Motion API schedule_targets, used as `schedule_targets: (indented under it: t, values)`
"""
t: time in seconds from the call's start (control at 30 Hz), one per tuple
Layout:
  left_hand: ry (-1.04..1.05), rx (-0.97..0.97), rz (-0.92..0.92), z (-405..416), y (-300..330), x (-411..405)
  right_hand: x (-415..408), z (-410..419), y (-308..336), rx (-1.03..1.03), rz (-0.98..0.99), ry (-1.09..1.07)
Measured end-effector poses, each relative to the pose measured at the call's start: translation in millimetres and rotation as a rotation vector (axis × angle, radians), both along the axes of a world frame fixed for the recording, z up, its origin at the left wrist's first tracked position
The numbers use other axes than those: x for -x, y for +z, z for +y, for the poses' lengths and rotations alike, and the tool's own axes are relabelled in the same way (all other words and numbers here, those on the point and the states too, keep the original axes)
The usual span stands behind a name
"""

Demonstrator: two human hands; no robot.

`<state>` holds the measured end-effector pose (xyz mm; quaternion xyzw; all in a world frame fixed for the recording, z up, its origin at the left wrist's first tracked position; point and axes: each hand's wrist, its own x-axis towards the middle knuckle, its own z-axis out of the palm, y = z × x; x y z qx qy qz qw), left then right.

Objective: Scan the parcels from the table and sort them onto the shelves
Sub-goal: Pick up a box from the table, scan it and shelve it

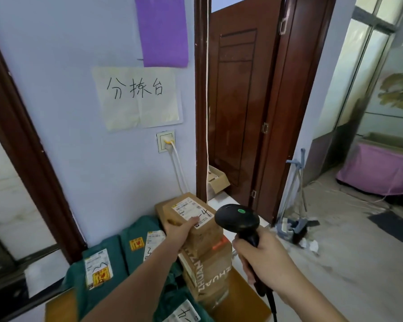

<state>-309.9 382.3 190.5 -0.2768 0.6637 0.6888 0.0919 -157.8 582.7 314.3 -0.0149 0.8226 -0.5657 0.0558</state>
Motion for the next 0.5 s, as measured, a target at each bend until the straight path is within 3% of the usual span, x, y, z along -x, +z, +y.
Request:
schedule_targets:
  t: [0.13, 0.5]
  values:
    - [-0.010, 0.005, 0.089, -3.3, 1.8, -0.9, 8.9, 2.6, -6.2, -0.002, -0.021, 0.019]
    - [-0.036, -0.130, 0.011, -16.6, 0.3, 20.3, 17.8, 6.3, -15.3, 0.065, -0.088, 0.014]
